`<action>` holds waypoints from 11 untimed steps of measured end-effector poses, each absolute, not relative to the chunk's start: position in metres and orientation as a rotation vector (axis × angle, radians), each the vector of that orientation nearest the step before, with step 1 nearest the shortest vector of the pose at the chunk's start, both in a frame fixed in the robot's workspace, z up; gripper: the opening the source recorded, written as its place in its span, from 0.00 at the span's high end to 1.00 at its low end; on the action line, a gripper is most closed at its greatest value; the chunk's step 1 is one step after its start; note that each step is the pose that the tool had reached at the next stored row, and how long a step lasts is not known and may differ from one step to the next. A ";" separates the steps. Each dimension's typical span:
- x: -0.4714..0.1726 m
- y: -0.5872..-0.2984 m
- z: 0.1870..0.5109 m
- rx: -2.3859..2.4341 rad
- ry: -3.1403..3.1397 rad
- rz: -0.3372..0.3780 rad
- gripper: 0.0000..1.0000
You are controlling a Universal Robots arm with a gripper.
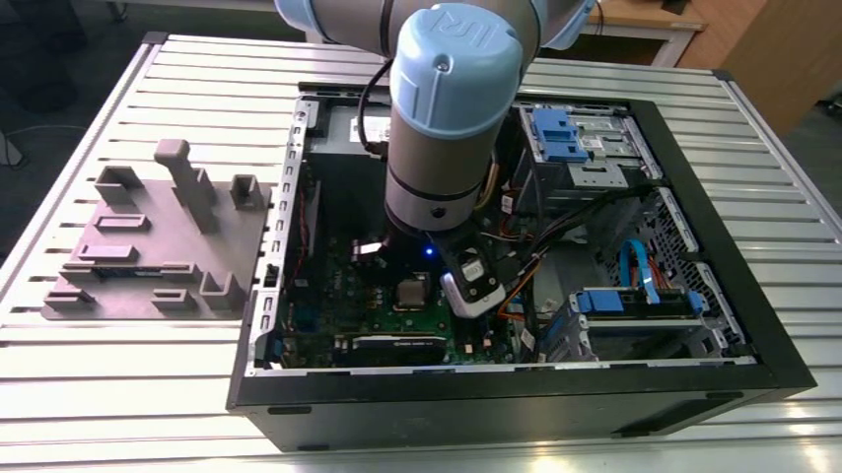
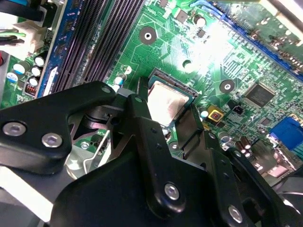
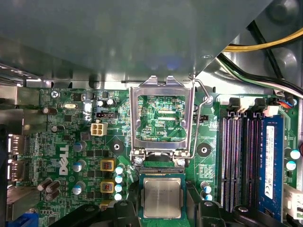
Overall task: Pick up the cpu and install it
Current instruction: 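Place the cpu into insertion slot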
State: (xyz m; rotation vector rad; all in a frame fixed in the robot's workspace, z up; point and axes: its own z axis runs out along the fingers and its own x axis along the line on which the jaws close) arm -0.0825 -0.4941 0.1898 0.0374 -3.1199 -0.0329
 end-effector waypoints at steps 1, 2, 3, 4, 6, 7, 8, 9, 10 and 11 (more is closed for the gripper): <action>-0.083 -0.494 0.190 0.037 -3.120 -0.033 0.53; -0.083 -0.494 0.191 0.036 -3.120 -0.032 0.53; -0.083 -0.494 0.191 0.035 -3.120 -0.033 0.53; -0.083 -0.494 0.191 0.034 -3.120 -0.033 0.53; -0.083 -0.494 0.191 0.033 -3.120 -0.032 0.53; -0.083 -0.494 0.191 0.032 -3.120 -0.032 0.53; -0.083 -0.494 0.191 0.031 -3.120 -0.032 0.53; -0.083 -0.494 0.191 0.029 -3.120 -0.032 0.53; -0.083 -0.494 0.191 0.027 -3.120 -0.032 0.53; -0.083 -0.495 0.191 0.025 -3.120 -0.032 0.53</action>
